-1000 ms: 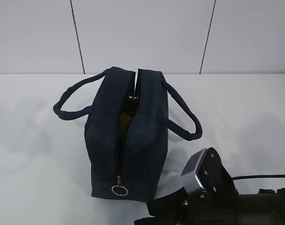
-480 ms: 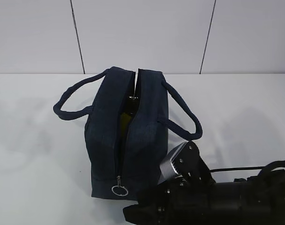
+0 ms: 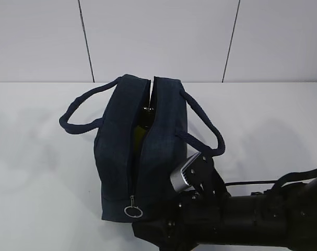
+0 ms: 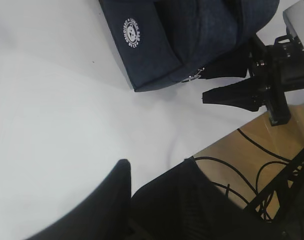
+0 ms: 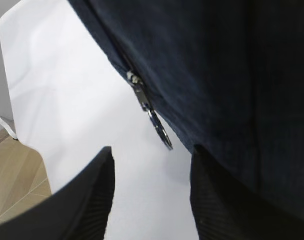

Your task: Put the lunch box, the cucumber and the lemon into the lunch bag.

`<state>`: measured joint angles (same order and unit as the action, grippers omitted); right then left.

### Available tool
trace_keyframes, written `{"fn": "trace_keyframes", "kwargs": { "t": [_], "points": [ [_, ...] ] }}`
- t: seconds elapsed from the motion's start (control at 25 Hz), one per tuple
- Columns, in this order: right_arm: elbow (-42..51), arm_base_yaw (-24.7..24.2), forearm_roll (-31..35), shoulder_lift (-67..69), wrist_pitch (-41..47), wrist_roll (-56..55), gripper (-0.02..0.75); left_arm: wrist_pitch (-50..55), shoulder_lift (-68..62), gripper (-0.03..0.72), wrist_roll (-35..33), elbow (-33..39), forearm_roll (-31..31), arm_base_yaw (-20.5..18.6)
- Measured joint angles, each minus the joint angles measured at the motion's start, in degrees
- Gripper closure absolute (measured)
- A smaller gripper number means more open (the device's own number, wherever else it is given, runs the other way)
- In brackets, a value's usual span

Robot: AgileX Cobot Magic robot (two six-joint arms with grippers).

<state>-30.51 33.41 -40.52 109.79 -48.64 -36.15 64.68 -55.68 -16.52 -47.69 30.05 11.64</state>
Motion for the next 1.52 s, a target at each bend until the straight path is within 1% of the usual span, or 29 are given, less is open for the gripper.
{"fn": "trace_keyframes", "kwargs": {
  "t": [0.28,0.44,0.68,1.36,1.52],
  "points": [
    [-1.52,0.00,-0.54,0.13,0.92,-1.07,0.382,-0.79,0.00,0.449,0.00,0.00,-0.09,0.00],
    [-1.85,0.00,-3.16,0.13,1.04,-3.06,0.382,-0.99,0.00,0.449,0.00,0.00,-0.09,0.00],
    [-1.85,0.00,-4.93,0.13,0.71,-5.24,0.382,-1.45,0.00,0.449,0.00,0.00,-0.09,0.00],
    [-4.83,0.00,-5.47,1.93,0.08,-5.82,0.382,-1.58,0.00,0.449,0.00,0.10,-0.09,0.00],
    [-4.83,0.00,-5.57,2.55,-1.42,-5.86,0.382,-1.58,0.00,0.449,0.00,0.10,-0.09,0.00]
  ]
}}
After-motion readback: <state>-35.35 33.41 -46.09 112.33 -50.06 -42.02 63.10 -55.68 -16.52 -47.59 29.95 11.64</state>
